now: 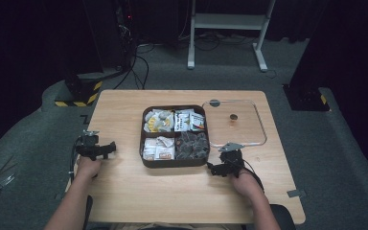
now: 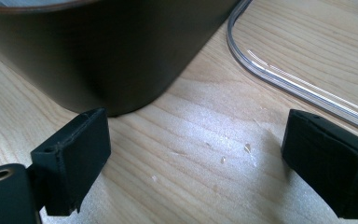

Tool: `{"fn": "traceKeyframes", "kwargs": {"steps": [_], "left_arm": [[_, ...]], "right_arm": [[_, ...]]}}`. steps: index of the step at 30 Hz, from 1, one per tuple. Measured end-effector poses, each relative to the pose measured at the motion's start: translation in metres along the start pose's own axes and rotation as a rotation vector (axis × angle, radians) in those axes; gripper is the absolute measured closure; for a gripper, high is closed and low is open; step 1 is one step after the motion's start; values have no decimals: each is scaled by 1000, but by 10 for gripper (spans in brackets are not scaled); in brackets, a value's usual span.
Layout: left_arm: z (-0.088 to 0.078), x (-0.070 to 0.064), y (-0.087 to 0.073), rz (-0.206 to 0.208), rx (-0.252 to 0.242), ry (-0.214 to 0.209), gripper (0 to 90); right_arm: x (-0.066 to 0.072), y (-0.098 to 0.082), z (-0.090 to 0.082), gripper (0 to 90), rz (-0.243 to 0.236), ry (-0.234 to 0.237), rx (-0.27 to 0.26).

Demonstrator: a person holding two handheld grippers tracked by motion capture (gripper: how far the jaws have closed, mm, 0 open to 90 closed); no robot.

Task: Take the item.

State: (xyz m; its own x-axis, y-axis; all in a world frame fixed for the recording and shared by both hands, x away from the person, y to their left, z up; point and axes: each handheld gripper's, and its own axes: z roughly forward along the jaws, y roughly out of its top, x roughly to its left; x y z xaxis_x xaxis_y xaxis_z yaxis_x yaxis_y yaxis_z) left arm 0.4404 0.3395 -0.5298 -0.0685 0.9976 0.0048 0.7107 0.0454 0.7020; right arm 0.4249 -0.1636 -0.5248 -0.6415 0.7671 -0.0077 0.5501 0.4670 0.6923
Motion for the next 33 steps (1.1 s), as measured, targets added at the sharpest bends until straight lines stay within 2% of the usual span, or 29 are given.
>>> {"fn": "traceKeyframes", "kwargs": {"steps": [13,16,19,21,23,24,25,27,30,33], "left_arm": [[1,0,1,-8,-1,5,5],[2,1,7,24,35,-16,10],[1,2,9,46,41,-35,50],[0,2,10,38,33,-33,90],[-1,2,10,32,33,-28,172],[-2,3,14,15,57,-33,180],[-2,4,16,28,80,-40,173],[-2,4,17,49,93,-39,170],[-4,3,19,61,99,-69,181],[-6,3,22,30,79,-130,185]], "right_arm": [[0,0,0,78,4,-1,-1],[0,0,0,78,2,-1,-2],[0,0,0,78,2,-1,1],[0,0,0,78,2,0,0],[0,0,0,78,2,0,0],[0,0,0,78,2,-1,1],[0,0,0,78,2,0,0],[0,0,0,78,3,-1,1],[0,0,0,78,3,0,0],[0,0,0,79,4,-2,-1]]}}
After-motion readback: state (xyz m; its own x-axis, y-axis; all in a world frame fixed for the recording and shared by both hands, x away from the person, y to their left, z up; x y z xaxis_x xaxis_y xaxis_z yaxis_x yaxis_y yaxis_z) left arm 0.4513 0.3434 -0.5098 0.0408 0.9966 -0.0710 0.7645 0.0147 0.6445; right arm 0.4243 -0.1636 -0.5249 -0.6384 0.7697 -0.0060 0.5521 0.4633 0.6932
